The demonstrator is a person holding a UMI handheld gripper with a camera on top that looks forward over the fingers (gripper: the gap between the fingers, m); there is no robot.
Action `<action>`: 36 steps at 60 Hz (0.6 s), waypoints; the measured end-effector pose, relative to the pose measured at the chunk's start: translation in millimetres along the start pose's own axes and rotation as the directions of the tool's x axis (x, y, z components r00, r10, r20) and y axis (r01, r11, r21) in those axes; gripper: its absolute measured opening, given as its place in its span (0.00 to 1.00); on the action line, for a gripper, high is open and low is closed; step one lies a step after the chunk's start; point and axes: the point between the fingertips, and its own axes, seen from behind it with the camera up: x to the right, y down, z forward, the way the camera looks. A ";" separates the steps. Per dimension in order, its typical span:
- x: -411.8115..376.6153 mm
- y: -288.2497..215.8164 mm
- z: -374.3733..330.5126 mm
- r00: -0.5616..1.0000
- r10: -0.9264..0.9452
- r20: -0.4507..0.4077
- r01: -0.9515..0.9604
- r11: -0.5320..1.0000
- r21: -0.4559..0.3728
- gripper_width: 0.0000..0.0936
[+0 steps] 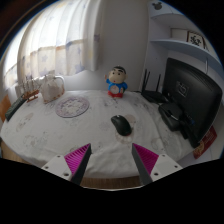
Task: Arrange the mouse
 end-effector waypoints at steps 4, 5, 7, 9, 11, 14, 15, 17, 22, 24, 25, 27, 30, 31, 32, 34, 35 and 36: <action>10.2 -3.0 15.2 1.000 -0.006 0.007 0.006 0.999 0.031 0.90; 13.1 -3.8 19.7 1.000 -0.008 0.007 0.008 0.999 0.038 0.91; 18.4 -5.7 29.0 1.000 -0.010 0.006 0.010 0.999 0.053 0.91; 23.7 -7.6 39.1 1.000 -0.010 0.005 0.010 0.998 0.065 0.91; 28.5 -9.2 49.5 1.000 -0.010 0.005 0.010 0.997 0.074 0.90; 33.5 -10.0 65.9 1.000 -0.005 0.014 0.004 0.997 0.079 0.90; 34.3 -9.8 71.2 1.000 -0.002 0.020 0.000 0.997 0.078 0.90; 36.9 -10.3 81.7 1.000 0.003 0.030 -0.006 0.997 0.076 0.90; 45.6 -14.8 109.2 0.999 0.004 0.035 -0.007 0.996 0.085 0.90; 49.4 -15.1 120.3 0.999 -0.003 0.034 0.000 0.997 0.082 0.90; 51.3 -14.6 126.0 0.999 -0.007 0.032 0.004 0.997 0.078 0.90; 55.3 -14.7 137.0 1.000 -0.010 0.030 0.008 0.997 0.072 0.90; 58.2 -15.3 154.3 0.999 -0.011 0.037 0.009 0.998 0.068 0.90; 58.4 -15.5 159.6 0.999 -0.011 0.042 0.008 0.998 0.064 0.90; 58.5 -15.7 164.7 0.999 -0.011 0.046 0.009 0.998 0.061 0.90; 59.1 -16.8 174.6 0.999 -0.012 0.053 0.009 0.998 0.056 0.90; 59.5 -17.6 179.3 0.998 -0.012 0.057 0.009 0.999 0.054 0.90; 59.6 -18.4 184.1 0.998 -0.013 0.061 0.010 0.999 0.052 0.90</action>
